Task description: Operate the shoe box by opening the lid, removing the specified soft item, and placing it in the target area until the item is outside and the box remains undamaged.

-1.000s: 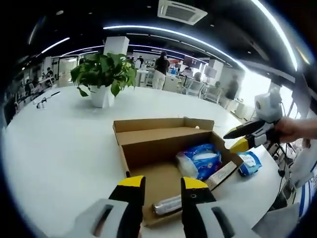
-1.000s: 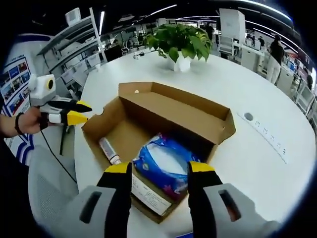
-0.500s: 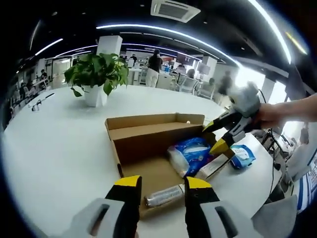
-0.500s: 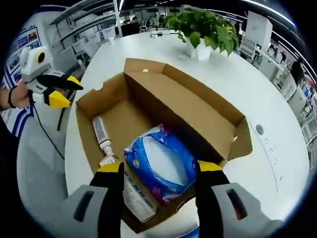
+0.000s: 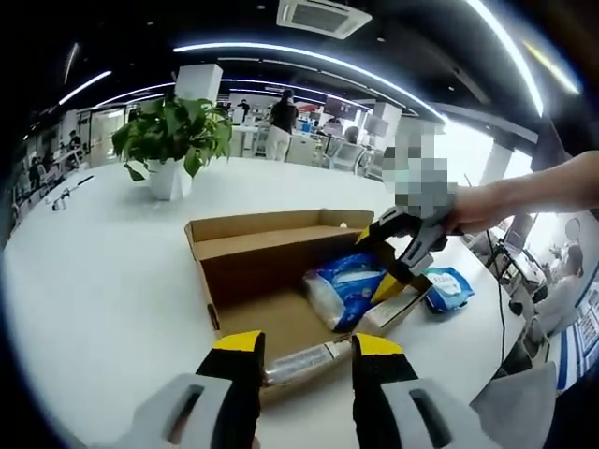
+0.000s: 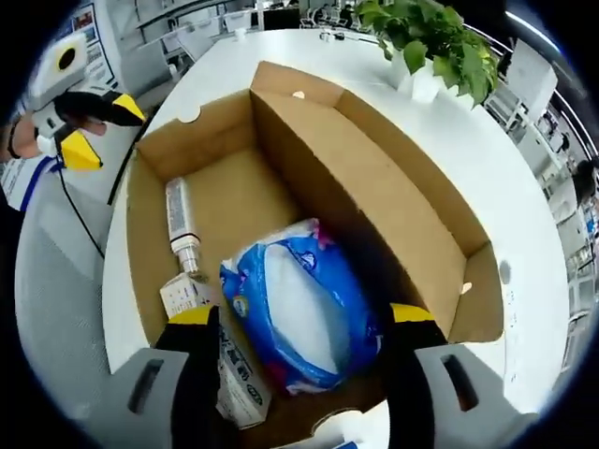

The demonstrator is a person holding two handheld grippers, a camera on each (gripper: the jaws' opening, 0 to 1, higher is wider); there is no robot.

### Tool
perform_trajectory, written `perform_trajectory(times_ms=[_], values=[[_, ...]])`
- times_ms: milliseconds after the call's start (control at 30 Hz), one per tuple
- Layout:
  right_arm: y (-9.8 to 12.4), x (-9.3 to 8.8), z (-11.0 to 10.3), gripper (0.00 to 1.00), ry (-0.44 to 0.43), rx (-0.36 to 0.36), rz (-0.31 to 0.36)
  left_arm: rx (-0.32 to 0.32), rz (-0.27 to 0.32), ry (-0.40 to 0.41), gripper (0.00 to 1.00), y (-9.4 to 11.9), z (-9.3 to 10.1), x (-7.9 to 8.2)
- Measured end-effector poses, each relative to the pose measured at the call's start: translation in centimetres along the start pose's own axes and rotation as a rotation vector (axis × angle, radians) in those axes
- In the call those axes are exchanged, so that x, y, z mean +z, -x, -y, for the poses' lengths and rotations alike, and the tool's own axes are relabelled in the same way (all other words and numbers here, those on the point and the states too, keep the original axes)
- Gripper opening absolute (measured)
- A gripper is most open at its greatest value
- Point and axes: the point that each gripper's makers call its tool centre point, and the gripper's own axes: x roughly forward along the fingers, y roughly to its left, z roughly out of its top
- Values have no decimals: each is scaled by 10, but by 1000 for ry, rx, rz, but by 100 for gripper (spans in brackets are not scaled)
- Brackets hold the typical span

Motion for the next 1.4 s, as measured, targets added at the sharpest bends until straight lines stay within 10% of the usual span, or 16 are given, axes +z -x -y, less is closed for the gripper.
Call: perform_trajectory(times_ms=[1033,1400], values=[[-52,-20,-6,59,210,74,-203,-8,-6,24,37,0,-7,0],[-46,-19,-18,32,205,43,-189,-1,-2,58,35,1,-10,2]])
